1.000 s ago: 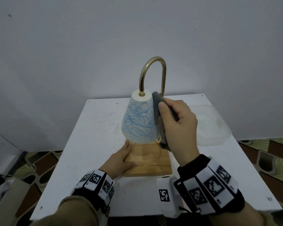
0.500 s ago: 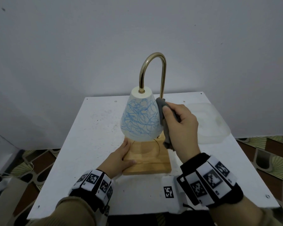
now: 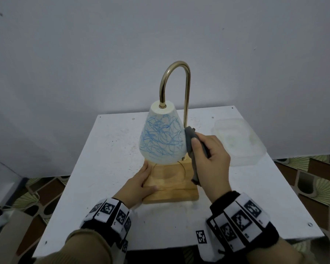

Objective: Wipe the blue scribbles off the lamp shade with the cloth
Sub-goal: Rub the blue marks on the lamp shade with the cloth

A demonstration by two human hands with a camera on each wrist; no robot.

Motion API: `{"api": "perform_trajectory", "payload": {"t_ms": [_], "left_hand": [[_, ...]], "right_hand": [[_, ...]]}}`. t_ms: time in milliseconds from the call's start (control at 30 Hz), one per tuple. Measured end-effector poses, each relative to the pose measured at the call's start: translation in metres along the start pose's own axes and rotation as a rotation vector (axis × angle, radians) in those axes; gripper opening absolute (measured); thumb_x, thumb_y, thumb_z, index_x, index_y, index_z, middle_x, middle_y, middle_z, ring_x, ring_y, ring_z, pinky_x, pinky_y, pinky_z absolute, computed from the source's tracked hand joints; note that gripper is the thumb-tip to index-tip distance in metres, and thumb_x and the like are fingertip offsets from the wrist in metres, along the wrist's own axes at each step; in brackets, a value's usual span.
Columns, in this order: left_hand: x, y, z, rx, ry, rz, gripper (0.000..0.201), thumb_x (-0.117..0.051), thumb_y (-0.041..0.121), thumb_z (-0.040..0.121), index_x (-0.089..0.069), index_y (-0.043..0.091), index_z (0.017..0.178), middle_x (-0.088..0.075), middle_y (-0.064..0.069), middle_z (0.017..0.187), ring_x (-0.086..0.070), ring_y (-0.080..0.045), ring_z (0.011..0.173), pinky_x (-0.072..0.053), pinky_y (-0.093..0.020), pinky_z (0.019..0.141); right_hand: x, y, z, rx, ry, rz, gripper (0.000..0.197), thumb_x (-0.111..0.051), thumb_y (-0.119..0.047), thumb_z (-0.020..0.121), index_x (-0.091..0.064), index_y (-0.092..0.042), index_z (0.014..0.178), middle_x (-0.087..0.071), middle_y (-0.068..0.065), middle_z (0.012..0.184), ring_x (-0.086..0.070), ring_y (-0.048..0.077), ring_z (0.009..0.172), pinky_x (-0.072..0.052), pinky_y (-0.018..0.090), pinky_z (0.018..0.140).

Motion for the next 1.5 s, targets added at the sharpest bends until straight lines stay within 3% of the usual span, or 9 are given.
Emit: {"api": "perform_trajectory", "payload": {"t_ms": [133, 267, 400, 800, 1133, 1333, 1500], "left_hand": [[-0.001, 0.0, 0.0, 0.011, -0.012, 0.021, 0.08, -0.059, 0.027, 0.091, -0.005, 0.021, 0.15, 0.003, 0.012, 0.157, -0.014, -0.01, 0.143, -0.019, -0.028, 0.117], [0.0, 0.0, 0.001, 0.009, -0.005, 0.065, 0.08, -0.059, 0.029, 0.091, -0.005, 0.02, 0.15, 0.003, 0.011, 0.157, -0.015, -0.011, 0.143, -0.02, -0.027, 0.116], [0.0, -0.002, 0.002, 0.009, -0.005, 0.071, 0.082, -0.06, 0.029, 0.09, -0.006, 0.019, 0.15, 0.003, 0.01, 0.158, -0.014, -0.011, 0.143, -0.019, -0.028, 0.116], [0.001, 0.0, 0.002, 0.019, -0.015, 0.092, 0.08, -0.06, 0.029, 0.09, -0.008, 0.019, 0.15, 0.003, 0.01, 0.157, -0.011, -0.01, 0.144, -0.013, -0.022, 0.115], [0.0, 0.0, 0.004, 0.024, -0.044, 0.127, 0.081, -0.059, 0.03, 0.091, -0.005, 0.019, 0.15, 0.004, 0.01, 0.157, -0.01, -0.011, 0.144, -0.014, -0.022, 0.115], [-0.001, -0.001, 0.005, 0.024, -0.031, 0.112, 0.082, -0.06, 0.031, 0.09, -0.005, 0.019, 0.15, 0.005, 0.009, 0.158, -0.007, -0.011, 0.145, -0.012, -0.031, 0.119], [-0.002, 0.0, 0.005, 0.025, -0.019, 0.136, 0.082, -0.058, 0.03, 0.091, -0.002, 0.018, 0.15, 0.006, 0.008, 0.158, -0.01, -0.012, 0.145, -0.013, -0.023, 0.116]], "right_hand": [[-0.006, -0.01, 0.017, -0.041, -0.018, 0.052, 0.017, -0.058, -0.007, 0.09, -0.068, -0.02, 0.096, -0.063, -0.004, 0.088, -0.056, -0.008, 0.082, -0.039, 0.003, 0.072], [-0.009, -0.045, 0.016, 0.102, 0.017, 0.125, 0.016, -0.059, -0.007, 0.089, -0.069, -0.01, 0.101, -0.063, -0.001, 0.089, -0.055, -0.006, 0.084, -0.039, 0.005, 0.076], [-0.007, -0.048, -0.006, 0.19, 0.019, 0.073, 0.02, -0.059, -0.009, 0.087, -0.068, -0.008, 0.105, -0.06, -0.007, 0.092, -0.055, -0.005, 0.09, -0.04, 0.007, 0.081], [-0.005, -0.012, 0.016, 0.028, 0.032, -0.025, 0.017, -0.058, -0.006, 0.09, -0.07, -0.009, 0.1, -0.061, -0.001, 0.086, -0.054, -0.01, 0.082, -0.037, 0.001, 0.073], [0.001, -0.015, -0.012, 0.098, 0.026, -0.008, 0.021, -0.057, -0.011, 0.089, -0.069, -0.008, 0.106, -0.062, -0.001, 0.089, -0.056, -0.001, 0.087, -0.039, 0.006, 0.078], [-0.001, 0.006, 0.009, -0.049, -0.005, -0.047, 0.016, -0.057, -0.009, 0.091, -0.069, -0.009, 0.1, -0.059, -0.002, 0.085, -0.053, -0.011, 0.079, -0.037, 0.002, 0.071], [-0.005, -0.02, 0.015, 0.024, 0.027, 0.014, 0.016, -0.058, -0.01, 0.091, -0.069, -0.01, 0.102, -0.061, -0.004, 0.087, -0.054, -0.009, 0.083, -0.037, 0.002, 0.074]]}}
Point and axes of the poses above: each hand's wrist, its own z-axis towards the middle knuckle, its own x-axis out of the back of the hand, y = z × x, the point moved 9 cm from there along z, towards the middle knuckle
